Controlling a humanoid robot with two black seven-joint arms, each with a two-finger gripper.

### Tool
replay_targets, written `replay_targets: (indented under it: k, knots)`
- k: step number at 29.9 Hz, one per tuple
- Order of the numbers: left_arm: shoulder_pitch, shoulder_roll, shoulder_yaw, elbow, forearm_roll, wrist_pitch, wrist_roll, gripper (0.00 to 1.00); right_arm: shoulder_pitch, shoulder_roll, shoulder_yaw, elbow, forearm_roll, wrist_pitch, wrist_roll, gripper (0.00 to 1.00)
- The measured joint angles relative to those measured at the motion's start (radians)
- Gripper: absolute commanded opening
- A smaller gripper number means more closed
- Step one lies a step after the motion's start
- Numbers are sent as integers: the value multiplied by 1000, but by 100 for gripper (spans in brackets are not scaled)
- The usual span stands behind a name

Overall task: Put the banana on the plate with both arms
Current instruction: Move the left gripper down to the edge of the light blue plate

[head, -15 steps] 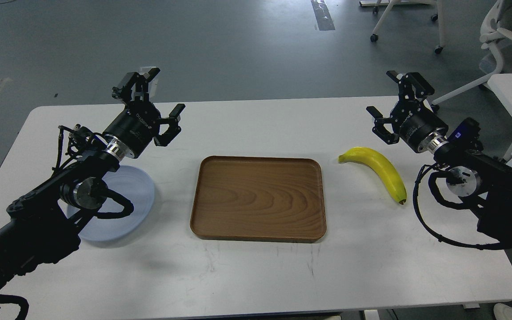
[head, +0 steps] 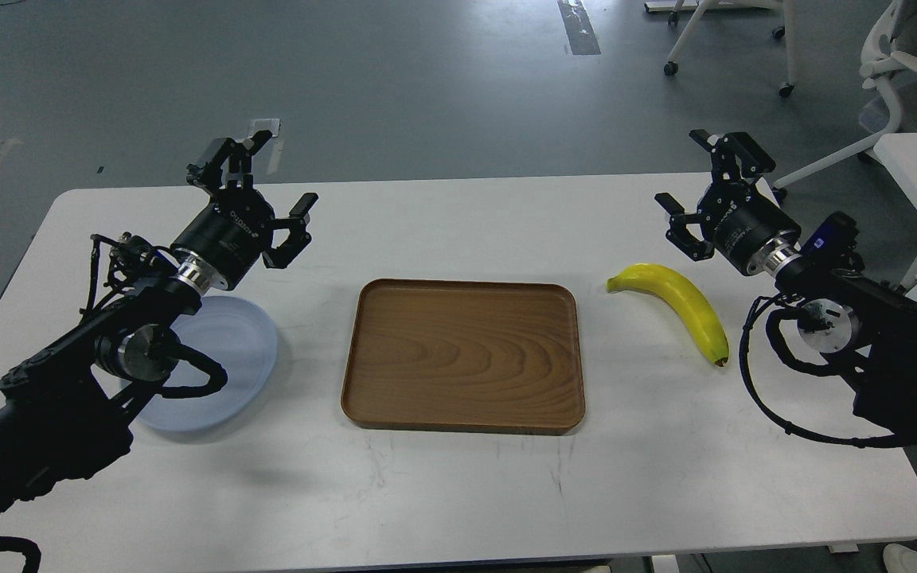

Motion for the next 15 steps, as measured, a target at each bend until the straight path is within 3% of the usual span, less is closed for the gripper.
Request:
replay_targets:
  k: [6,15]
  knots:
    - [-14,71,7,-12,161,-38,-11,100,3,-3,-4,0,-3,0,0,100]
    - [-73,322,3,-343,751,-39,-48,100,8,-8,-14,1,-13,0,0,100]
